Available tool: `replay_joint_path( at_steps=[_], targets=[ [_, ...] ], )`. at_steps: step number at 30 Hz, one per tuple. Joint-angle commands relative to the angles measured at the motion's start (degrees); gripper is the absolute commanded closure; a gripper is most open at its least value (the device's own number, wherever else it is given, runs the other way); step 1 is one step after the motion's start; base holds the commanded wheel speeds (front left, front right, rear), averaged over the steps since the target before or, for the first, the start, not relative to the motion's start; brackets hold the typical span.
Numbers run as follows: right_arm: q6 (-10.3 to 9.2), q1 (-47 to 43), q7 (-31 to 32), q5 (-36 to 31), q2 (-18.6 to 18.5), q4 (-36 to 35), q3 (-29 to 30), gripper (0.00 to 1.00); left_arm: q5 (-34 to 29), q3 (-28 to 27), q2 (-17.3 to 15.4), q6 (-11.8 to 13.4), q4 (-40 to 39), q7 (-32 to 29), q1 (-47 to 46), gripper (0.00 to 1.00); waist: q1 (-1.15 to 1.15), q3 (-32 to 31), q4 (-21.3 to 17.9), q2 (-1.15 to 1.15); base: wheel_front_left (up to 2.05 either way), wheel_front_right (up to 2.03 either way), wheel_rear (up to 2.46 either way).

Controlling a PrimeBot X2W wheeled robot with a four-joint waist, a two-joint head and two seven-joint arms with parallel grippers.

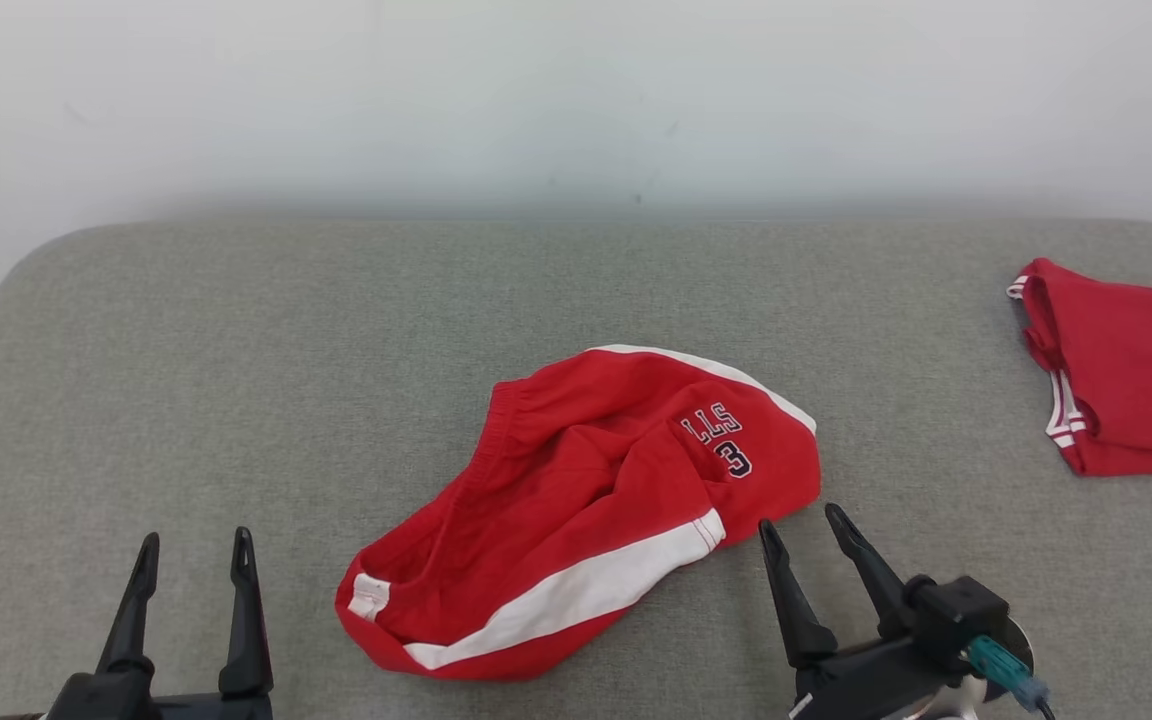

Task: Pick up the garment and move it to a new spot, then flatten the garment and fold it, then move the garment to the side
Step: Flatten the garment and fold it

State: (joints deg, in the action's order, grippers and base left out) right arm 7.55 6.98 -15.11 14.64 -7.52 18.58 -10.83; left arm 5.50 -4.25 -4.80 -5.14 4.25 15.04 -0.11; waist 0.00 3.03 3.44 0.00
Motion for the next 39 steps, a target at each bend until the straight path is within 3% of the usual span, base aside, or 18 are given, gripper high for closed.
replay_joint_path(
  at_steps=[1, 19, 20, 21, 28, 39],
  targets=[
    [-0.16, 1.37, -0.02, 0.52, -0.54, 1.14, -1.05, 0.00, -0.53, -0.11, 0.25, -0.29, -0.21, 0.18, 0.48, 0.00, 0.00, -0.10, 0.67, 0.00, 0.00, 0.00, 0.00],
    [-0.16, 13.26, -0.02, 4.16, -1.83, 22.59, -8.48, 0.00, -1.28, 1.68, 1.58, -0.68, 0.61, 0.18, -0.29, 0.00, 0.00, 0.93, 6.49, 0.00, 0.00, 0.00, 0.00],
    [-0.16, 13.46, -0.02, 4.43, -1.78, 23.16, -8.69, 0.72, -1.25, 1.69, 1.58, -0.68, 0.65, 0.17, -0.24, 0.00, 0.00, 0.88, 6.58, 0.00, 0.00, 0.00, 0.00],
    [-0.16, 13.66, -0.02, 4.77, -1.79, 23.61, -8.84, 1.00, -1.27, 1.72, 1.57, -0.70, 0.69, 0.18, -0.12, 0.00, 0.00, 0.77, 6.63, 0.00, 0.00, 0.00, 0.00],
    [-0.16, 11.81, -0.02, 5.36, -2.12, 19.80, -6.88, 1.00, -0.86, 1.09, 1.72, -0.29, 0.85, 0.18, 1.55, 0.00, 0.00, -0.31, 4.38, 0.00, 0.00, 0.00, 0.00],
    [-0.16, -0.56, -0.03, 3.14, -5.09, 0.22, 2.18, 1.00, 0.76, 1.78, 1.89, -0.01, 1.91, 0.17, 1.02, 0.00, 0.00, -0.11, -3.23, 0.00, 0.00, 0.00, 0.00]
  ],
)
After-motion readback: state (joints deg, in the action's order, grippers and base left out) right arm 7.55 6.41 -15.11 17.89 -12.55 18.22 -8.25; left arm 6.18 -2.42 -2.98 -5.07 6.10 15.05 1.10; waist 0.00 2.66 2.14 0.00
